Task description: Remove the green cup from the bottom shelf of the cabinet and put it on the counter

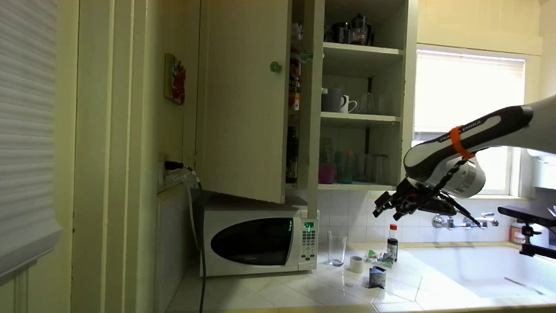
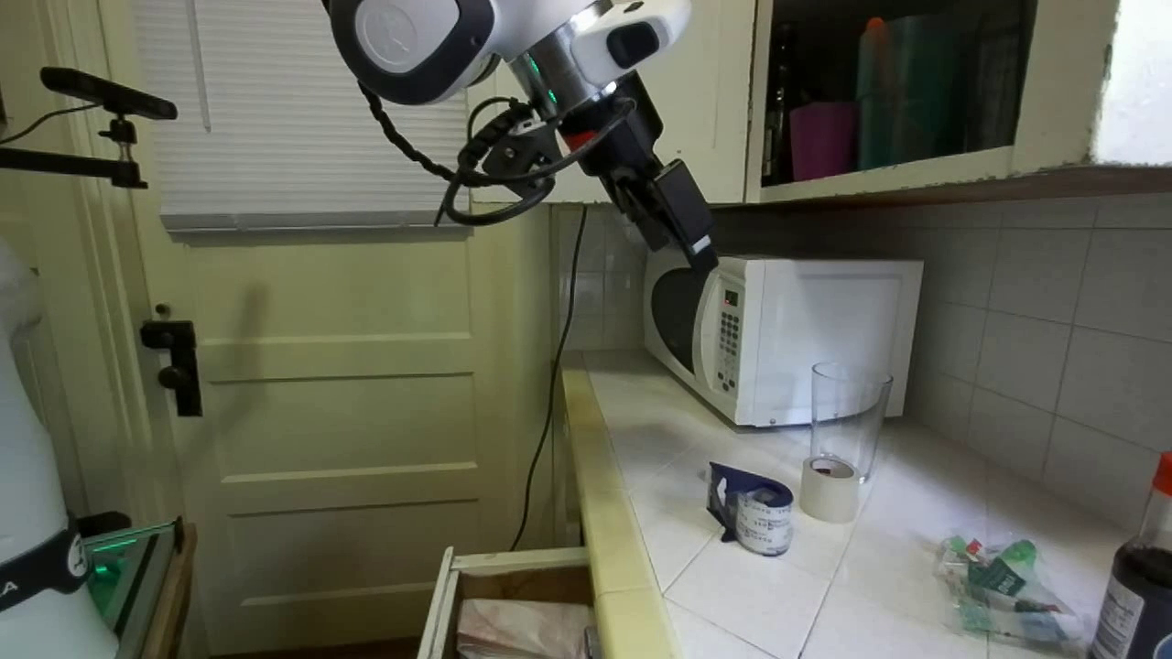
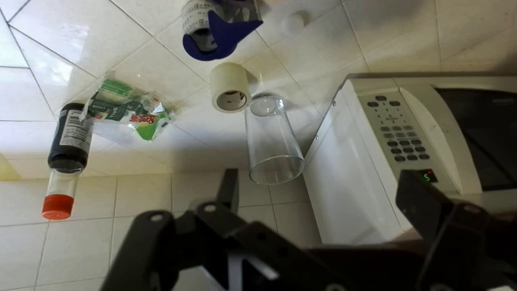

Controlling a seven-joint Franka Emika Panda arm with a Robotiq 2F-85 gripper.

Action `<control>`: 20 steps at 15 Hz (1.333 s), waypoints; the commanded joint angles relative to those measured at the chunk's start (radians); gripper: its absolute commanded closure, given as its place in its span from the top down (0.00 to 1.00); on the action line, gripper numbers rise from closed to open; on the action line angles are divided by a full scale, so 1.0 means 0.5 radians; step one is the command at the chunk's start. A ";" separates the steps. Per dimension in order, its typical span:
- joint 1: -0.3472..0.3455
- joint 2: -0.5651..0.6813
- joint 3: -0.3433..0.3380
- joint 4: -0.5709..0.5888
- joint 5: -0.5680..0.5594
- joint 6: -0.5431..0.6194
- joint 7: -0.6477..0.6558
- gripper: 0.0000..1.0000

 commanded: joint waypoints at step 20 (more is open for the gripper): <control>-0.013 0.368 0.269 0.016 0.091 1.917 -0.012 1.00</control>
